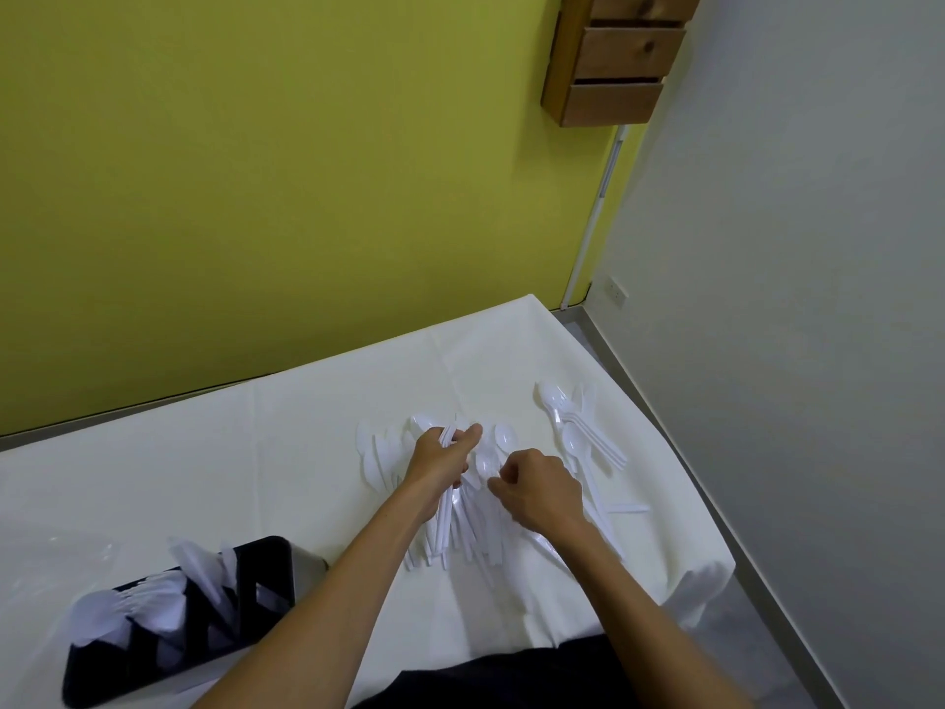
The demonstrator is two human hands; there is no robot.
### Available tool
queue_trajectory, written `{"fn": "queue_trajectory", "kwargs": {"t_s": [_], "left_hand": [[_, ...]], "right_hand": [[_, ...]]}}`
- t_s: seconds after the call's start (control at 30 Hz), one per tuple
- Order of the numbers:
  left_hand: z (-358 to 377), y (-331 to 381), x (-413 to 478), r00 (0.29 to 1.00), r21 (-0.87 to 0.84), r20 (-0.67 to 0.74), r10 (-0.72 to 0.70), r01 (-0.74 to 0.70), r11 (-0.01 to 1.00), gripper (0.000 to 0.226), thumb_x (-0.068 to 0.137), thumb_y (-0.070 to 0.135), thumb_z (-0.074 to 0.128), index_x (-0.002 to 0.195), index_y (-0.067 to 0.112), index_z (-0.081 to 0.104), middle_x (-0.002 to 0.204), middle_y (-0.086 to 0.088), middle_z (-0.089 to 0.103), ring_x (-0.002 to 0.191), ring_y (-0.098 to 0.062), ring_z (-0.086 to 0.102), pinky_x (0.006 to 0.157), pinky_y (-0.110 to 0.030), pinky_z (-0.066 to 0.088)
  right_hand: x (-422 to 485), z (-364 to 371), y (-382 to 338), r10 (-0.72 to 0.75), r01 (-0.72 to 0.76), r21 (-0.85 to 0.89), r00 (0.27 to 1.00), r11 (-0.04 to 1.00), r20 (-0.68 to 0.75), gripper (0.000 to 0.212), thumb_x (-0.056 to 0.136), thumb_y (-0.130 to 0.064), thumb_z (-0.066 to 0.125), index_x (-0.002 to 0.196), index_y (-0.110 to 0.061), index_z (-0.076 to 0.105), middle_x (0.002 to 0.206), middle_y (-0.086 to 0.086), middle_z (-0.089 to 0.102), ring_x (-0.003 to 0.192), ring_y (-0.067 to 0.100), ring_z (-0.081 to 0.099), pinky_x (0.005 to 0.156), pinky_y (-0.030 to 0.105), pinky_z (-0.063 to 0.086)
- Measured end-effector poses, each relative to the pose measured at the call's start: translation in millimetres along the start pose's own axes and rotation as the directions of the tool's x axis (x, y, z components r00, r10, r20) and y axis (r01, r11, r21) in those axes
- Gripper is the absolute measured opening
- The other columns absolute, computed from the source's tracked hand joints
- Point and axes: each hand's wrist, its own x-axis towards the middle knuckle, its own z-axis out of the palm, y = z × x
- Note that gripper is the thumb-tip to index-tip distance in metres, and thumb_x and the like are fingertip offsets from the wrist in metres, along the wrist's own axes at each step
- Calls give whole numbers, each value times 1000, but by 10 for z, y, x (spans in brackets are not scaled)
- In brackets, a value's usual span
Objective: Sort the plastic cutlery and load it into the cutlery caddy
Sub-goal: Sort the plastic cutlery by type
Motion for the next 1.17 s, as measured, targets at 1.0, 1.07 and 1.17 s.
{"fn": "queue_trajectory", "kwargs": {"t_s": [1.0, 1.07, 1.17], "left_hand": [[12, 99, -149, 999, -108, 33, -11, 15, 994, 17, 101, 22, 48, 106, 11, 60, 85, -5, 61, 67, -18, 55, 61, -31, 44], [-10, 119, -158, 999, -111, 36, -16, 19, 994, 16, 101, 23, 49, 105, 12, 60, 85, -5, 61, 67, -18, 55, 59, -30, 44], [-81, 121, -147, 999, -127, 25, -24, 27, 992, 18, 101, 24, 50, 108, 11, 61, 86, -5, 63, 68, -17, 56, 59, -29, 45]], "right_hand": [[532, 2, 351, 76, -65, 64, 980, 996, -181, 32, 96, -37, 58, 117, -13, 63, 115, 6, 64, 102, 26, 63, 84, 36, 51], [592, 41, 320, 68, -68, 7, 981, 998, -184, 28, 93, -37, 61, 108, -14, 64, 109, 4, 64, 95, 25, 63, 82, 36, 54], [666, 11, 321, 84, -82, 20, 975, 996, -207, 17, 91, -27, 58, 91, -13, 68, 100, 5, 62, 82, 26, 62, 75, 36, 55]]}}
